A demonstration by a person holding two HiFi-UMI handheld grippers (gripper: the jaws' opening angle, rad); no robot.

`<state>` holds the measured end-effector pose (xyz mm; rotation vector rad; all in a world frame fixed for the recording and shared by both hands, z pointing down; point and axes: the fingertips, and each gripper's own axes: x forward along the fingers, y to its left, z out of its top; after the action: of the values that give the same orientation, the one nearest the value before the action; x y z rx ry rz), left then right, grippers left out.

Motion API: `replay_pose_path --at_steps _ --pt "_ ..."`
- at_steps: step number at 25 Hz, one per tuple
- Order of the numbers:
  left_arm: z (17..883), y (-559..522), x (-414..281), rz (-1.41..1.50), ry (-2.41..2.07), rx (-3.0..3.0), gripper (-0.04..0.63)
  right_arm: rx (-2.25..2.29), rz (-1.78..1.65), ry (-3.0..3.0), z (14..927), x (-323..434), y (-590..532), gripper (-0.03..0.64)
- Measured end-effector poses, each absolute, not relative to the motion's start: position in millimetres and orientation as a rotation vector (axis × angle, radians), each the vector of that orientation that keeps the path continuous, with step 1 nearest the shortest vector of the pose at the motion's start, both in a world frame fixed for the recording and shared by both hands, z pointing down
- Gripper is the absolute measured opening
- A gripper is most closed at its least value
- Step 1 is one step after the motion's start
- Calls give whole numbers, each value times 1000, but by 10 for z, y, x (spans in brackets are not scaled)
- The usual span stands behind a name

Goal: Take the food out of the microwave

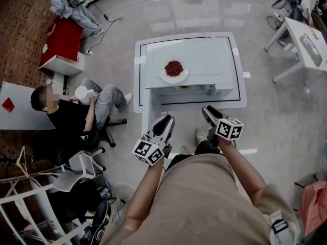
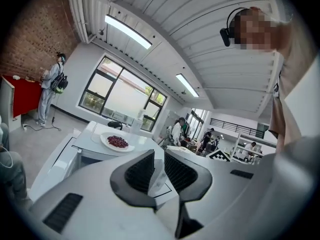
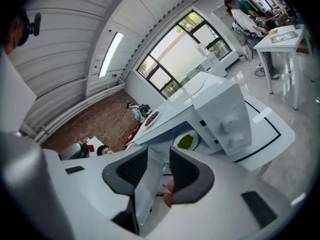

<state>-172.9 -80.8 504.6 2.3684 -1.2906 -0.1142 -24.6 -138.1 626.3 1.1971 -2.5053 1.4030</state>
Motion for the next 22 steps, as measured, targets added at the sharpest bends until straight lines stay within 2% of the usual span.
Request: replay_pose_path --at_steps 8,13,22 --pt "5282 -1140 -1777 -33 -1418 2272 52 1164 1502 -2424 7204 -547 -2017 139" --pt "5475 -1298 -1711 60 -1399 2290 52 1253 1455 -2353 7763 -775 -2351 140" --pt "5504 -1461 -1771 123 -1378 2314 52 1489 1620 -2129 8354 -800 -2771 140"
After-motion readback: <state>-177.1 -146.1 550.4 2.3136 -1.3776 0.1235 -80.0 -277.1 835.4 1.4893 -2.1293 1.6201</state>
